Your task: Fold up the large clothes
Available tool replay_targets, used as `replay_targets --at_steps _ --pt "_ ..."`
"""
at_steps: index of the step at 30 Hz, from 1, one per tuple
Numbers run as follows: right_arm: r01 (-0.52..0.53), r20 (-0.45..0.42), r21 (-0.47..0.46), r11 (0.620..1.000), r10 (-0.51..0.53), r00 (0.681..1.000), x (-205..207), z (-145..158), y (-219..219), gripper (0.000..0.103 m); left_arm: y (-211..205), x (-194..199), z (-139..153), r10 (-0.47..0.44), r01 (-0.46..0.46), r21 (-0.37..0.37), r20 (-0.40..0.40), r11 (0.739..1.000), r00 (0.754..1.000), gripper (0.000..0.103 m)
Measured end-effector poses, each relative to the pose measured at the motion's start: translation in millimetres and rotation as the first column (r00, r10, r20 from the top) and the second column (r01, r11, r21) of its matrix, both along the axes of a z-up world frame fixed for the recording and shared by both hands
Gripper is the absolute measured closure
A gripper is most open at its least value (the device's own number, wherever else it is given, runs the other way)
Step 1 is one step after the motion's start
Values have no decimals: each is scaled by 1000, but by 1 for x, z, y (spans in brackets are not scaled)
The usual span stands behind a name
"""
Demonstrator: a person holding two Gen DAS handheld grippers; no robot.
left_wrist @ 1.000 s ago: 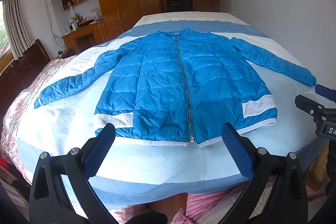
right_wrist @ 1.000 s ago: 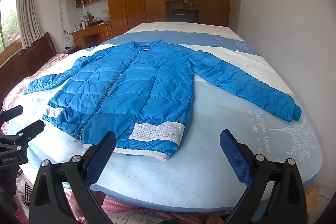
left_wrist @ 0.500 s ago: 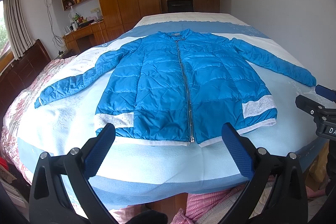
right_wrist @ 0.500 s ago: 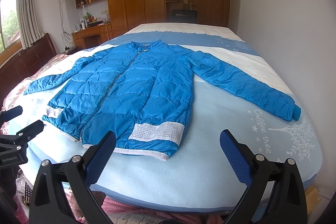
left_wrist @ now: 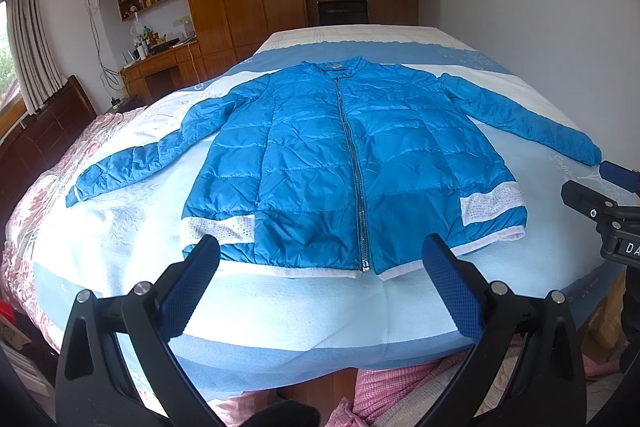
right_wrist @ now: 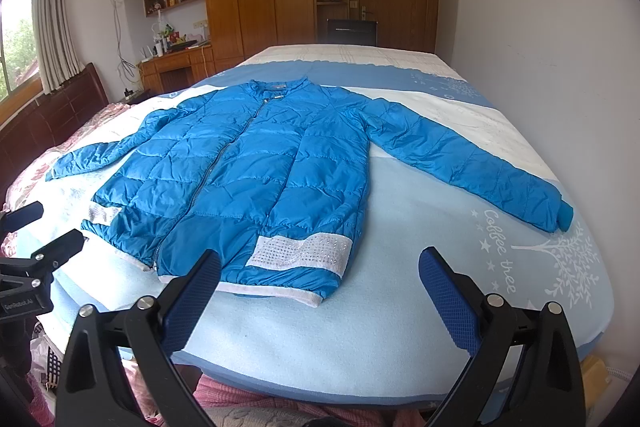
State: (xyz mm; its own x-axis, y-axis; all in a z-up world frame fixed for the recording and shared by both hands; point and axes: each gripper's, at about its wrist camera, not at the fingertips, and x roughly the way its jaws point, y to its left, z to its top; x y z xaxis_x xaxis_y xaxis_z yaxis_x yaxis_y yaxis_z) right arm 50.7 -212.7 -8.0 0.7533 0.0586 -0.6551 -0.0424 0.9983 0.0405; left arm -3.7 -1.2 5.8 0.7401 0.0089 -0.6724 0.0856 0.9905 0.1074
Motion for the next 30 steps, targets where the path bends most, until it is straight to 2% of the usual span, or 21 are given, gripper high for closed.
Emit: replay_targets --at_steps 9,18,25,28,30 --pt "1 -7 3 1000 -1 1000 6 4 -3 4 -3 5 0 0 0 2 -11 1000 1000 3" --pt "16 -10 -1 1000 -16 1000 28 -2 -9 4 -7 31 -10 -10 11 5 -46 1000 999 3" --pt "46 -49 45 998 -44 998 72 -9 -48 4 -23 89 -21 -62 62 1 -113 998 992 3" --pt "72 -128 132 989 -55 990 105 -17 -91 4 -32 131 -27 -94 87 -48 -173 995 980 3" --pt "134 -170 177 975 -104 980 126 -24 -130 4 -38 160 -31 -119 102 -90 -213 991 970 3"
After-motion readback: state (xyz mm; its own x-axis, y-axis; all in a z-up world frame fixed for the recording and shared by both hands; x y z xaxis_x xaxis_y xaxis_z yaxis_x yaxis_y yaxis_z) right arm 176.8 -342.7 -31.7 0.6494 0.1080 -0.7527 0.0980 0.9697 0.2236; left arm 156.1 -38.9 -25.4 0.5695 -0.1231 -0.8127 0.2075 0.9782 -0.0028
